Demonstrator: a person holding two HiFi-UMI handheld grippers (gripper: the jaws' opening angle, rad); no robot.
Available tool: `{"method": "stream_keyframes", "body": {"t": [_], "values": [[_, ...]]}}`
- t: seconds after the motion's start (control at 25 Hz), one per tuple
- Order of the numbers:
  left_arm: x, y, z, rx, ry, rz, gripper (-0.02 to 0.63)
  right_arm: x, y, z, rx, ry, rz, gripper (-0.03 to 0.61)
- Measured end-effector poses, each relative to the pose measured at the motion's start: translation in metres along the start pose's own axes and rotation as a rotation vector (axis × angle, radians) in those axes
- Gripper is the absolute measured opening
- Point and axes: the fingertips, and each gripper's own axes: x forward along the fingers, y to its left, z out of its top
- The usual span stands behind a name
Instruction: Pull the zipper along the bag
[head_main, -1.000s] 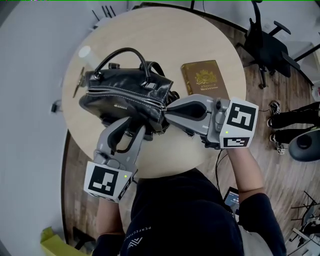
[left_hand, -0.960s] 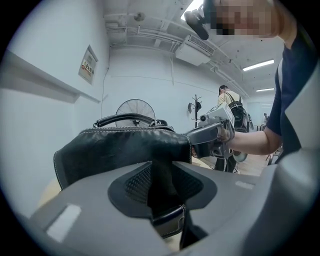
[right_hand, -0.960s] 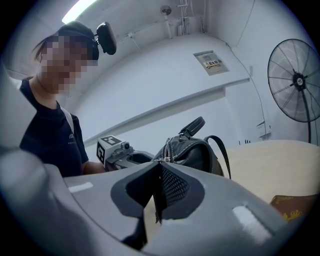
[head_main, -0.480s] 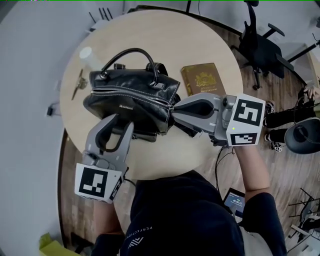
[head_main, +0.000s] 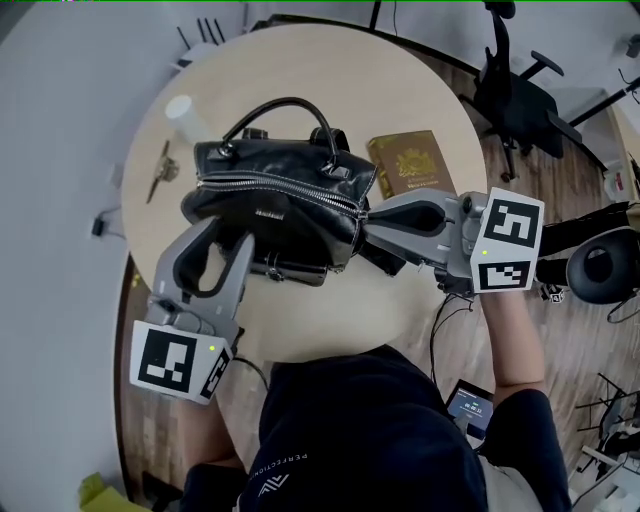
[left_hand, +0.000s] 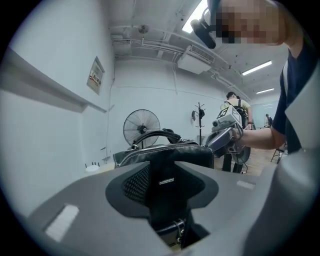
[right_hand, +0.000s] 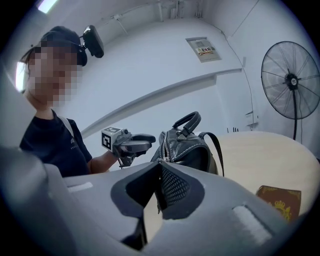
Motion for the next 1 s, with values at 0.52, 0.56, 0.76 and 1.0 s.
{"method": "stream_keyframes", "body": {"t": [0.52, 0.56, 0.76, 1.0], "values": [[0.038, -0.084, 0.007, 0.055, -0.023, -0.253, 0.163, -0.019, -0.005, 0.031, 0.088, -0.05, 0.054, 0.012], [0.039, -0.087, 0.007, 0.051, -0.022, -0.252, 0.163, -0.018, -0.005, 0.031, 0.084, -0.051, 0.061, 0.011], [0.042, -0.101, 0.005, 0.063, -0.007, -0.255, 0.163, -0.019, -0.009, 0.031, 0.116, -0.078, 0.066, 0.009], [0.044, -0.103, 0.006, 0.049, -0.021, -0.228, 0.163, -0.018, -0.01, 0.02, 0.141, -0.063, 0.04, 0.009]]}}
